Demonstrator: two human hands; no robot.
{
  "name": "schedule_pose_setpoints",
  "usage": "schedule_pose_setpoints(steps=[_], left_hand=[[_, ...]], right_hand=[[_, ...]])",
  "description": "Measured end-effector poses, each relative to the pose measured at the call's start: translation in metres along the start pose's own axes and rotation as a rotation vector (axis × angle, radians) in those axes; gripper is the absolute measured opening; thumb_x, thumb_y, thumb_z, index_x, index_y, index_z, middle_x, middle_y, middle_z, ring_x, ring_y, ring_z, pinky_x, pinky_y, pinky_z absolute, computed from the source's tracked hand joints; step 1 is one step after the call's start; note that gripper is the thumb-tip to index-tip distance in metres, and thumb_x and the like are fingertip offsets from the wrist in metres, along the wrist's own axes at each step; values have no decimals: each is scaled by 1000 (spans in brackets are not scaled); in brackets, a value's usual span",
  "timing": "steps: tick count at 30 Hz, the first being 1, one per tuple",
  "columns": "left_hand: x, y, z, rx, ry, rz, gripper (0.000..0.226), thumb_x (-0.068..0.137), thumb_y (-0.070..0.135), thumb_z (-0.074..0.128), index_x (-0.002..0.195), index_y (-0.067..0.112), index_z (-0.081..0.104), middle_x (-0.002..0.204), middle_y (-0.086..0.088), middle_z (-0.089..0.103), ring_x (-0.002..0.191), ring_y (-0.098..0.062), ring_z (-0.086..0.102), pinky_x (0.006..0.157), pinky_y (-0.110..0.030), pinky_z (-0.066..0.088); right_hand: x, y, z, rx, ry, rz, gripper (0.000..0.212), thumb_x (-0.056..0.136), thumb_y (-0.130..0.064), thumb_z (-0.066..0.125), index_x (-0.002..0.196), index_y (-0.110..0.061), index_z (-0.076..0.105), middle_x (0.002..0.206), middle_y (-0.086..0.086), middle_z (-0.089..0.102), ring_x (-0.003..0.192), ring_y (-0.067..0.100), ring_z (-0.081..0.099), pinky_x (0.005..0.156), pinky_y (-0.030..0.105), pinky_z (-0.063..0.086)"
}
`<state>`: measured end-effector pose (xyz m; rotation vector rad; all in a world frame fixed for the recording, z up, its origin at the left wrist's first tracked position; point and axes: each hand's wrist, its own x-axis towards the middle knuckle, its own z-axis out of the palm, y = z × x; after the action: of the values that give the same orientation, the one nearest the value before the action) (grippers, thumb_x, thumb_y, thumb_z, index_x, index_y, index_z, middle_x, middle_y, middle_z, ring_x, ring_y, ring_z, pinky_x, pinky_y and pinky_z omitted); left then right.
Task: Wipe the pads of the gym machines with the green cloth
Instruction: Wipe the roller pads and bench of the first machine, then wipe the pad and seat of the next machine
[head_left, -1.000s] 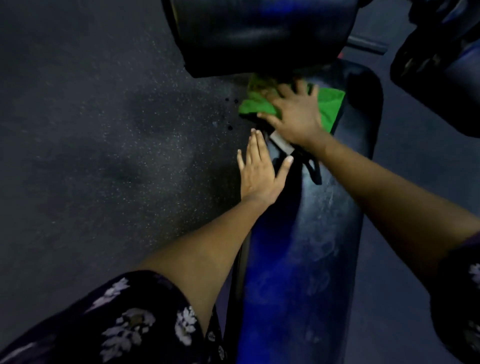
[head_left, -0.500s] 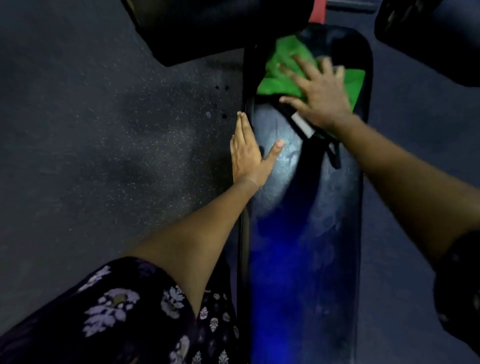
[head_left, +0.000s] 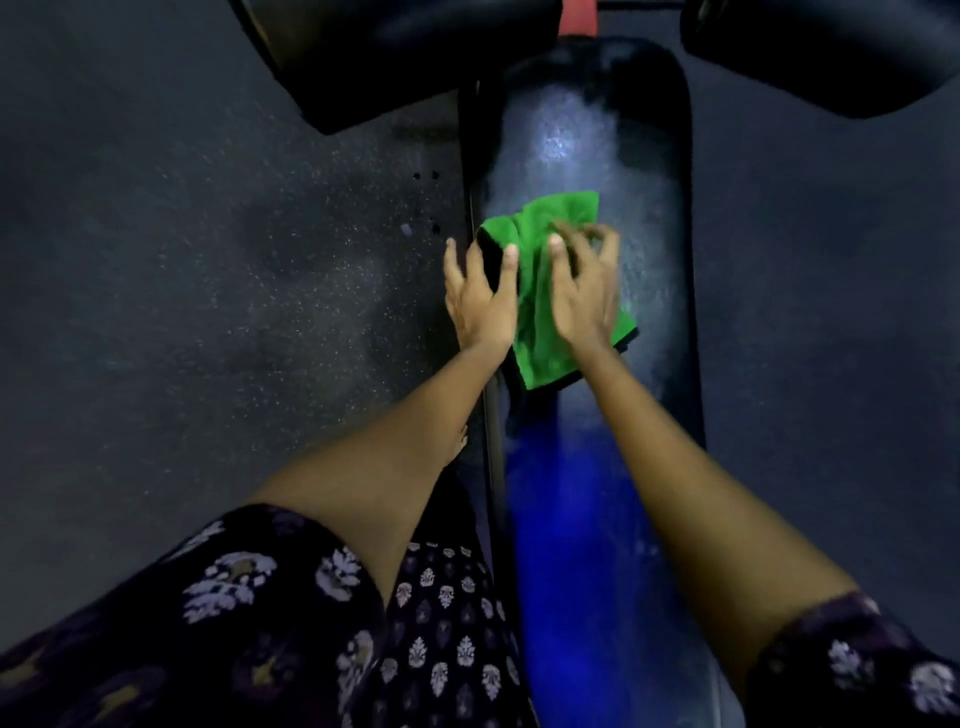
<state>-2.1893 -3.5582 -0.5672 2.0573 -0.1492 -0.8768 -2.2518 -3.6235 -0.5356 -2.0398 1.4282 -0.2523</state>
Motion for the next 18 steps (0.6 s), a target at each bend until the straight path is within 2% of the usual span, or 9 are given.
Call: schedule_pose_setpoints(steps=[2,5,7,10,12,13,15,16,18], left_hand=[[-13,1,-7,-1,-43,-26,60,91,44,56,139,12,42,156,-4,17,140,-23,24,115,-37,22],[-27,10,-16,38,-78,5,61,85,32,68,134,3,43,144,-13,34,132,-26,36,109,-33,29],[-37,14,-26,42,-71,-9,51,86,18,67,128,0,44,130,-18,49,120,-30,48,100,-30,35],[-51,20,-53,35,-78,12,41,91,9,58,127,0,42,123,-20,57,113,-31,56,91,-28,39],[-60,41,-75,70,-101,74,44,94,14,54,133,2,38,129,-19,54,115,-32,54,91,-30,40],[-64,55,-84,116,-120,123,45,96,18,52,136,4,36,131,-18,53,116,-33,54,91,-31,40],[-71,86,-102,240,-150,248,47,97,26,48,140,11,34,134,-16,53,117,-34,53,90,-34,40],[-77,111,-110,270,-159,309,48,98,29,46,141,14,33,134,-15,53,116,-35,53,90,-36,40],[-90,154,-122,249,-195,394,48,98,32,45,143,18,33,133,-15,55,114,-37,55,89,-38,42]], right_hand=[[0,2,-9,10,102,193,49,87,-35,61,130,-11,51,132,13,44,117,30,46,94,37,37],[-15,-8,-11,-143,-61,392,60,85,-39,65,130,-6,42,131,16,51,122,32,46,99,38,33],[-30,-18,-8,-41,-168,489,51,81,-38,69,119,-8,53,119,15,62,113,32,55,96,38,42],[-51,-26,-24,320,-141,622,32,70,-29,80,96,-14,67,100,9,71,95,26,66,86,36,53],[-64,-37,-51,611,-114,608,22,72,-14,79,89,-14,66,91,7,72,85,23,69,82,40,56],[-70,-45,-68,699,-120,560,20,75,-9,77,92,-13,66,86,4,71,79,17,69,78,35,56],[-81,-70,-106,755,-160,469,19,81,-6,72,98,-7,65,75,-8,69,65,1,66,64,18,52],[-84,-85,-130,777,-142,419,20,82,-7,71,100,-5,65,74,-10,68,62,-2,65,59,14,50],[-91,-113,-172,800,-81,358,21,82,-12,72,101,-7,64,81,-6,69,67,1,67,60,15,51]])
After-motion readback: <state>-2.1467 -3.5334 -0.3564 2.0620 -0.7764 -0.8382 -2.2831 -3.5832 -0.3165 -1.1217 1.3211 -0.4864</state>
